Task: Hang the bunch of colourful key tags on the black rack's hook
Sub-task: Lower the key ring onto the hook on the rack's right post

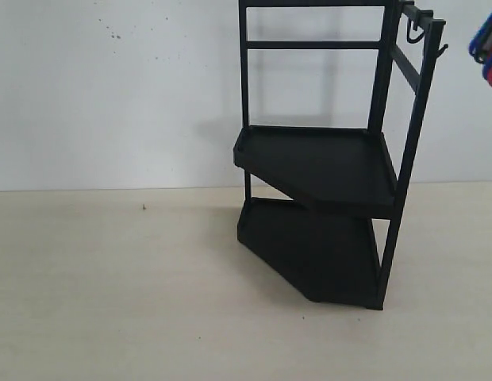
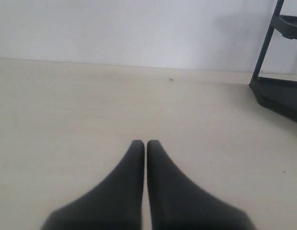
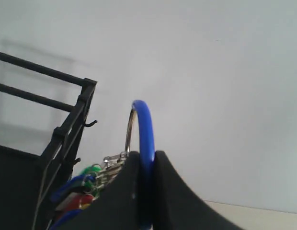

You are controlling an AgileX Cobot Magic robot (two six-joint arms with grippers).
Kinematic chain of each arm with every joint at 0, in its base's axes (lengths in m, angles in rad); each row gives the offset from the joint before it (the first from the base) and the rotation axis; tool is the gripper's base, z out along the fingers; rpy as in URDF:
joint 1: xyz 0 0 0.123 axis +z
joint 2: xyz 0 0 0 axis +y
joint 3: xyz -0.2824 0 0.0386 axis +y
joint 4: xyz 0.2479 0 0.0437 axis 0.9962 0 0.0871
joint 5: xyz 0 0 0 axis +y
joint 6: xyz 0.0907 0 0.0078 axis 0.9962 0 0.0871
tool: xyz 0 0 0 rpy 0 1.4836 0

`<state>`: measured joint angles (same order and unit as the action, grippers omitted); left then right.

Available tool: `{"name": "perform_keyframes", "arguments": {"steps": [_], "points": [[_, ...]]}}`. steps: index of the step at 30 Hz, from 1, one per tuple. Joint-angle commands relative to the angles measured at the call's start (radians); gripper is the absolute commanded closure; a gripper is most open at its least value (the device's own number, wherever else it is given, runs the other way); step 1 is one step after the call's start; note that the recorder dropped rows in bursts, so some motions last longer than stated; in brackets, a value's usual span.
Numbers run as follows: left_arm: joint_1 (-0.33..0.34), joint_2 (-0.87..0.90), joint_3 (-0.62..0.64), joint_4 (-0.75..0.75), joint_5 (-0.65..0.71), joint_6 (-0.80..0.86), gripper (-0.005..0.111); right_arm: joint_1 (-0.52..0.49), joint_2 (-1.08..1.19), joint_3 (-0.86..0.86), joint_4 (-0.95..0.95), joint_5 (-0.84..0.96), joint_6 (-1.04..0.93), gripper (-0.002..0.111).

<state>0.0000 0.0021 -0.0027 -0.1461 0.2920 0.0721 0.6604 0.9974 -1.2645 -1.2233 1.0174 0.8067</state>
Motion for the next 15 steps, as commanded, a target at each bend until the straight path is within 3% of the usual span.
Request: {"name": "perform_keyframes", "arguments": {"steps": [1,6,8,15], "points": [[-0.001,-0.002,0.003,0.005,-0.008,0.003,0.102,-0.167,0.012,-0.002,0.002,-0.101,0.018,0.108],[-0.001,-0.002,0.003,0.005,-0.008,0.003,0.102,-0.419,0.092,-0.002,0.203,-0.304,-0.096,0.108],[-0.001,-0.002,0.003,0.005,-0.008,0.003,0.102,-0.476,0.149,-0.002,0.268,-0.376,-0.142,0.108],[-0.001,-0.002,0.003,0.005,-0.008,0.003,0.102,-0.481,0.326,-0.002,0.273,-0.519,-0.098,0.108]]}}
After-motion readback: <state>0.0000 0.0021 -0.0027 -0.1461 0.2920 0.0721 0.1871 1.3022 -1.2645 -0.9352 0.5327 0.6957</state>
